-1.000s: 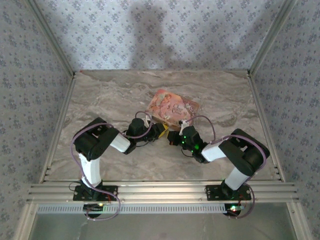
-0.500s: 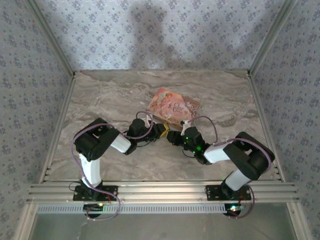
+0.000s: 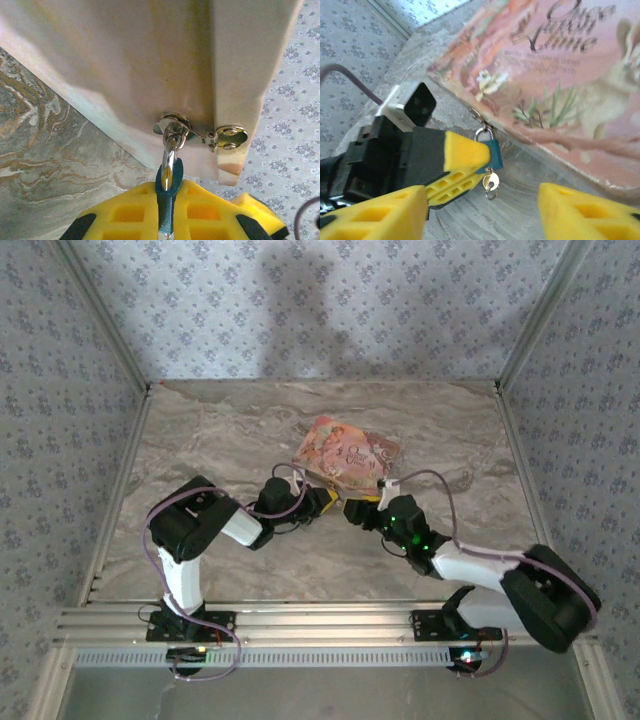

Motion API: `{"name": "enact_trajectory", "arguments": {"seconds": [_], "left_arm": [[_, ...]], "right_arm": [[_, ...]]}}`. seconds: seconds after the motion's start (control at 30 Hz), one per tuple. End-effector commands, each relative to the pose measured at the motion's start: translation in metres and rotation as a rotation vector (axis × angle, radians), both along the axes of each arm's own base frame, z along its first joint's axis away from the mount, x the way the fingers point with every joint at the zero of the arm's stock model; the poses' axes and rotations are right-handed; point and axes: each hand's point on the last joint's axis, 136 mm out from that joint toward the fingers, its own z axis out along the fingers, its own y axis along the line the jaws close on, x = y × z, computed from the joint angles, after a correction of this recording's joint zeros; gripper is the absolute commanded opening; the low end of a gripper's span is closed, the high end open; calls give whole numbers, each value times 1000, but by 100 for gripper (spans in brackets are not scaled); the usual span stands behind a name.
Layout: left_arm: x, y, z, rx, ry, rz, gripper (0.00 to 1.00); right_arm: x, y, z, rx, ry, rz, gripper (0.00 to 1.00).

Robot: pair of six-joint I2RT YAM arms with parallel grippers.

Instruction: Unlock the padlock with the key

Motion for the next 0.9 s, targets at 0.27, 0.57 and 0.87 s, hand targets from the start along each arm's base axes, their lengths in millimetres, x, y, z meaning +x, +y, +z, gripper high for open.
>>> {"name": "enact_trajectory", "arguments": {"seconds": [0.27, 0.57, 0.87], "left_arm": [[-7, -8, 11, -13, 36, -12, 5], [-11, -10, 19, -10, 64, -18, 1], [-16, -10, 28, -3, 66, -26, 0]], "right_arm": [[-5, -22, 65, -321, -380, 83, 100], [-22, -10, 58, -664, -631, 281, 100], [-32, 13, 12, -938, -710, 419, 100]]}}
